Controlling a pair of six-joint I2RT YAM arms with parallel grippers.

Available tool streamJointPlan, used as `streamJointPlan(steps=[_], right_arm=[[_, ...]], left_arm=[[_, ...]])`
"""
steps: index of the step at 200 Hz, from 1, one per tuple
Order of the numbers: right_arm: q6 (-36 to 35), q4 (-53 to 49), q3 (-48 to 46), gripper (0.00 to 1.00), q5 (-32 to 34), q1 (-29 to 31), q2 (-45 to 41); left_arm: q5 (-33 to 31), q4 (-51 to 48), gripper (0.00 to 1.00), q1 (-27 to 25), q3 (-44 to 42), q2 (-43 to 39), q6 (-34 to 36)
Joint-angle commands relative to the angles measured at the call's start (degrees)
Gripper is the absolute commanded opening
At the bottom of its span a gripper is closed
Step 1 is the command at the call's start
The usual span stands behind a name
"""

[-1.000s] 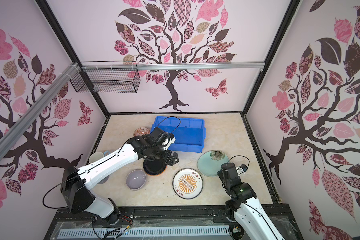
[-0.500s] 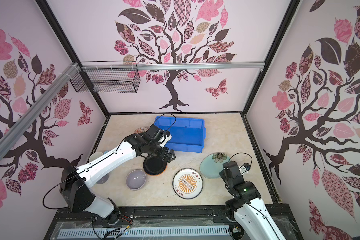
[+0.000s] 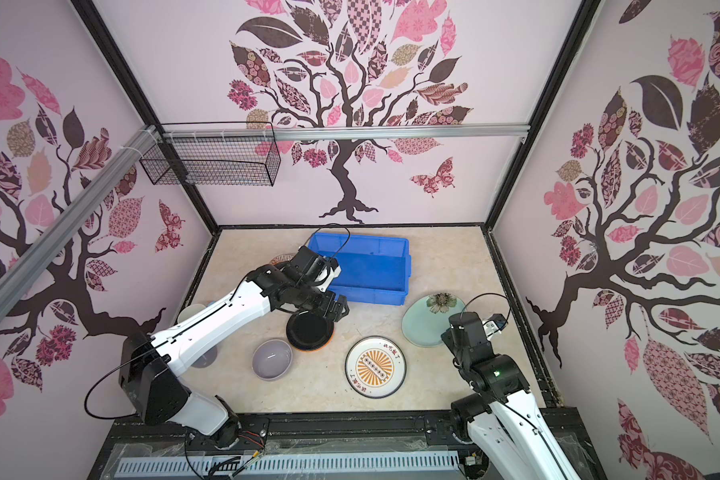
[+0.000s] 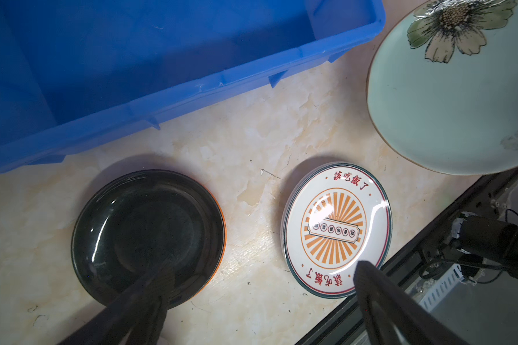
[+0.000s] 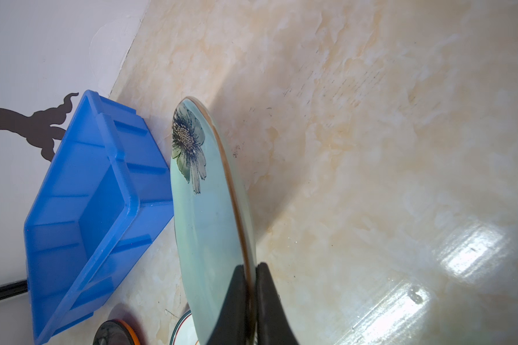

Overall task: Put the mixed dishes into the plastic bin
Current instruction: 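Lift the pale green plate on edge with the right gripper, then carry the green plate over the bin with right gripper while left withdraws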

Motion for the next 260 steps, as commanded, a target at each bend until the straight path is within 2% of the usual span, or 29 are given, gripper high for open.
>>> streamJointPlan(steps=[1,75,110,168,228,260], right_arm=[[-1.94,5.04,6.2,0.02,2.98,-0.25,0.98],[-9.52,8.03,16.66,0.02,4.57,-0.25,9.38],[-11.89,10.95,20.31,0.02,3.18,-0.2,13.97],[-13.93,18.18,23.27,0.02,-0.93,-0.41,22.14],[-14.9,26.87,26.26,0.02,-6.44,-0.84,31.55],[-15.56,31.33,27.39,0.02,-9.64,-1.5,36.53]], left_arm=[[-2.68,-0.7,0.99,0.75,3.05,-1.14,0.27],[-3.15,-1.39,0.99,2.85,4.57,-0.69,0.05],[-0.18,-1.68,0.98,6.84,5.9,0.96,-2.34],[-2.18,-4.23,0.98,10.74,12.96,5.79,-3.32],[-3.31,0.1,0.98,18.39,14.95,8.38,-7.97],[-4.4,-0.63,0.98,19.15,15.77,9.87,-7.35]])
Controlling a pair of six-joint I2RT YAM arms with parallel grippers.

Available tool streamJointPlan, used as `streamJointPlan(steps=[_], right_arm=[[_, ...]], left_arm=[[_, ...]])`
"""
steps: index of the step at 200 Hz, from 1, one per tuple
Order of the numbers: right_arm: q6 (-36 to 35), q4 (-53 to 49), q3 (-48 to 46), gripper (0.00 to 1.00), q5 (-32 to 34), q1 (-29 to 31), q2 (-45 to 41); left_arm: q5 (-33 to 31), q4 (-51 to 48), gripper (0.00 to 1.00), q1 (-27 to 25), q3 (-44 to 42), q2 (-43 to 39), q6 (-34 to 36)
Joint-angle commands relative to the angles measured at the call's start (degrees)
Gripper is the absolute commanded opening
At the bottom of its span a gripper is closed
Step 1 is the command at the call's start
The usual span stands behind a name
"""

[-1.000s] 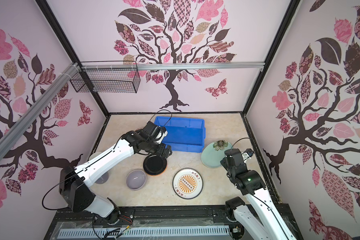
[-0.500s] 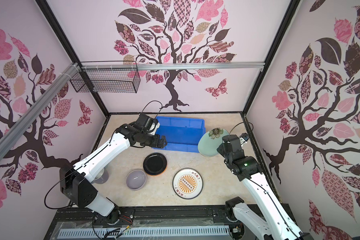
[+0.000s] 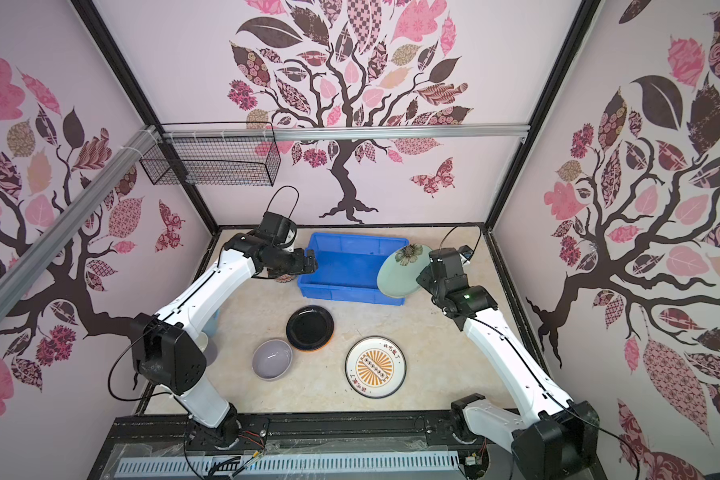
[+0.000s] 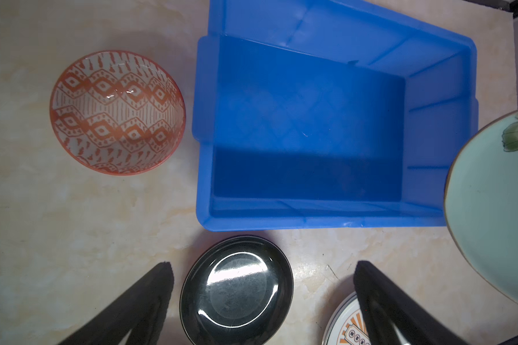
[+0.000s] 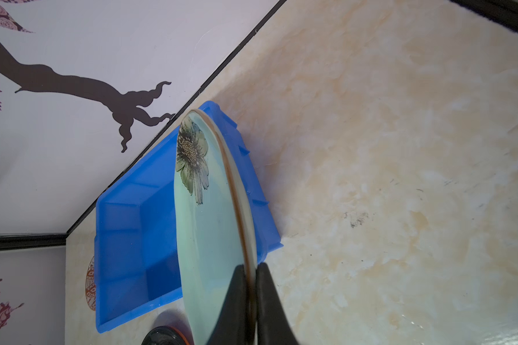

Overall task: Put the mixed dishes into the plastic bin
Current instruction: 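Carry the green plate over the bin with right gripper while left withdraws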

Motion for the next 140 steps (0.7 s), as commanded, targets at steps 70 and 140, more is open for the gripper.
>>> streamJointPlan(steps=[70,140], right_arm=[[-0.43,20.4,8.99,0.01,-10.47,-1.0,16.89],[0.42,25.11,12.01,0.0,-16.85,-0.91,27.78]], left_arm=[[-1.47,0.63,0.99,0.48,-2.24,-3.22,-0.14],[-1.3,0.94,0.98,0.47,-9.54,-10.87,0.91]])
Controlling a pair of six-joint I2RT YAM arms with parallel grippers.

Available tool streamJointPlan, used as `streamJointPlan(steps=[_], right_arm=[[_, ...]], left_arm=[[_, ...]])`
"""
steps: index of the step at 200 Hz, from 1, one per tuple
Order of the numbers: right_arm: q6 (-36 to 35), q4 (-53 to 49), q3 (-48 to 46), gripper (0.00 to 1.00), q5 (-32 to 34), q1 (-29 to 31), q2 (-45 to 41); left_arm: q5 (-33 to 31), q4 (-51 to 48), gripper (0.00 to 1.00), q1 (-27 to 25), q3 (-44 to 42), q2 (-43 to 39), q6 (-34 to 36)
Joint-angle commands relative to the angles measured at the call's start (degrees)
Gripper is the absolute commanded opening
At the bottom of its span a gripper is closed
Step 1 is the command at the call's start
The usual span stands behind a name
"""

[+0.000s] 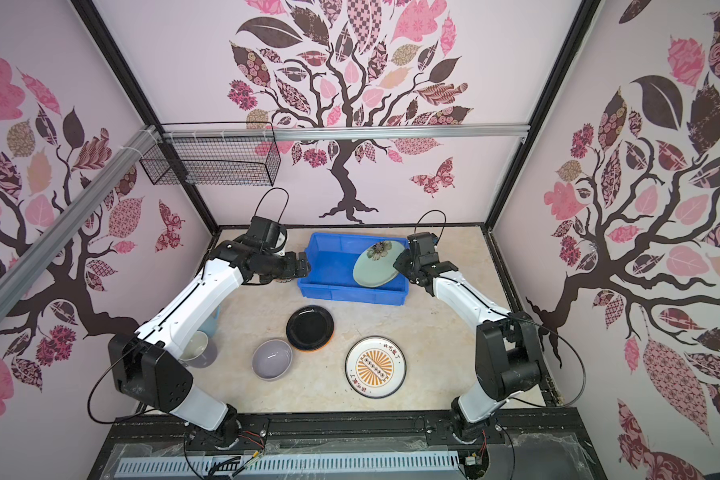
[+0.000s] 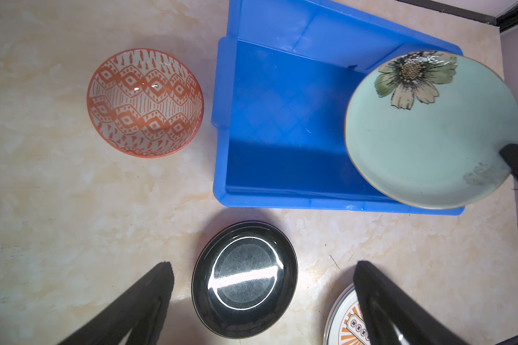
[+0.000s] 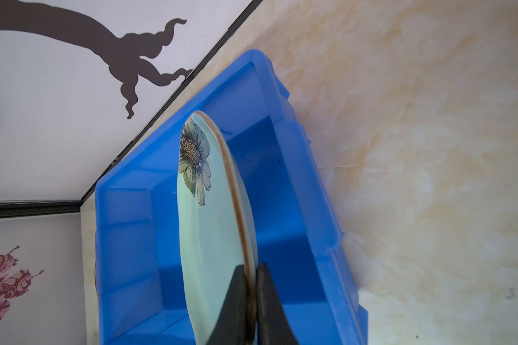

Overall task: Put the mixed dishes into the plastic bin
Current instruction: 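Carry the green plate over the bin with right gripper while left withdraws, then lower the pale green plate into the blue bin and open the right gripper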

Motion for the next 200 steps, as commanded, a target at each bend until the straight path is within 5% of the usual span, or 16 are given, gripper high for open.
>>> streamJointPlan(steps=[1,110,200], right_arm=[[1.38,8.84,4.62,0.0,-3.74,-0.23,1.79],[-0.06,9.43,10.58,0.0,-9.25,-0.19,14.16],[-2.96,5.73,19.53,0.0,-15.51,2.56,23.82]], left_arm=[[-0.31,0.53,0.99,0.28,-2.64,-1.96,0.93],[-0.16,0.93,0.99,0.29,-4.71,-1.92,1.96],[1.54,2.49,0.99,1.77,0.72,6.85,1.74]])
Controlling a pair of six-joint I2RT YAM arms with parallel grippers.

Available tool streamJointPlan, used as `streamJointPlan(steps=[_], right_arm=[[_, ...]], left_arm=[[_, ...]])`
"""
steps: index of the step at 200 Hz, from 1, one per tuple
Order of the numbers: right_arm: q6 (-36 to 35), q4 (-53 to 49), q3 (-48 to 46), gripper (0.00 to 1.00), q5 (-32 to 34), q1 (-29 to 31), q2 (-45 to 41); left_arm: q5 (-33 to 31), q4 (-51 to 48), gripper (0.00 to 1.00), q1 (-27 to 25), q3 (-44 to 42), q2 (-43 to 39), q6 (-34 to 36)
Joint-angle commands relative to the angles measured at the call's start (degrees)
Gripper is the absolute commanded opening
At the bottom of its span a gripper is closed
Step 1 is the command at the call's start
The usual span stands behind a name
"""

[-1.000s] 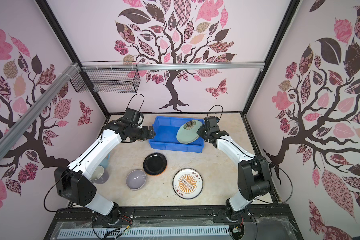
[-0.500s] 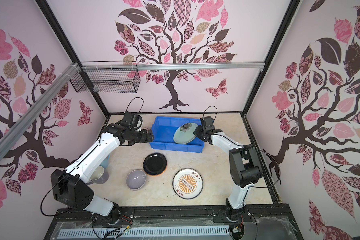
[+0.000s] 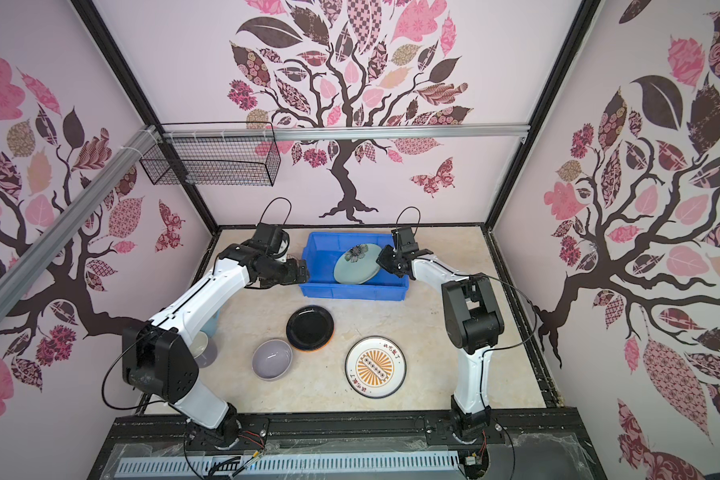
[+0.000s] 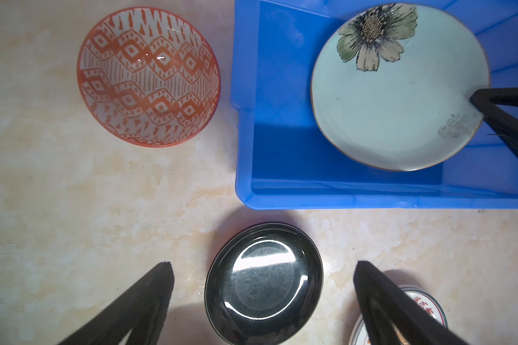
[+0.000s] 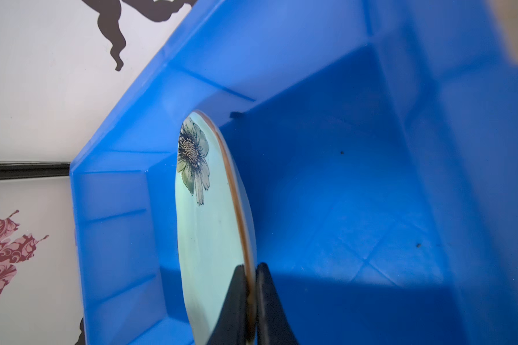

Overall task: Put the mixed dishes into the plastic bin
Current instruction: 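Lower the pale green plate into the blue bin and open the right gripper, then move both grippers toward the stacked sunburst plates nearer the robot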

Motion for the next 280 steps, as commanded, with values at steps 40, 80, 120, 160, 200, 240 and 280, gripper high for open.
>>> streamJointPlan(steps=[40,80,120,160,200,240,280], right_arm=[[-1.18,2.64,5.72,0.0,-6.63,2.16,4.77],[-1.31,1.41,8.65,0.01,-7.87,4.43,8.54],[-1.37,0.74,9.56,0.07,-7.75,5.23,10.22],[-3.19,-1.45,9.64,0.38,-6.55,5.18,10.06],[-5.22,-3.21,8.84,0.5,-5.42,5.18,7.81],[-6.95,-9.32,8.8,0.49,-4.41,5.18,-1.36],[-12.57,-25.22,2.63,0.48,1.87,5.23,-17.04]], left_arm=[[0.68,1.47,0.99,0.28,1.01,-0.79,0.23],[0.3,1.36,0.99,0.33,-0.66,-3.07,0.67],[0.3,0.68,0.99,0.42,-1.84,-5.59,0.92],[1.67,-0.01,0.99,0.42,-3.89,-8.71,1.12],[4.39,-1.73,0.99,0.42,-5.04,-11.64,0.89],[12.3,-5.67,0.99,-1.61,-3.81,-15.99,-1.03],[12.13,-9.76,0.96,-9.84,-5.89,-17.99,-0.37]])
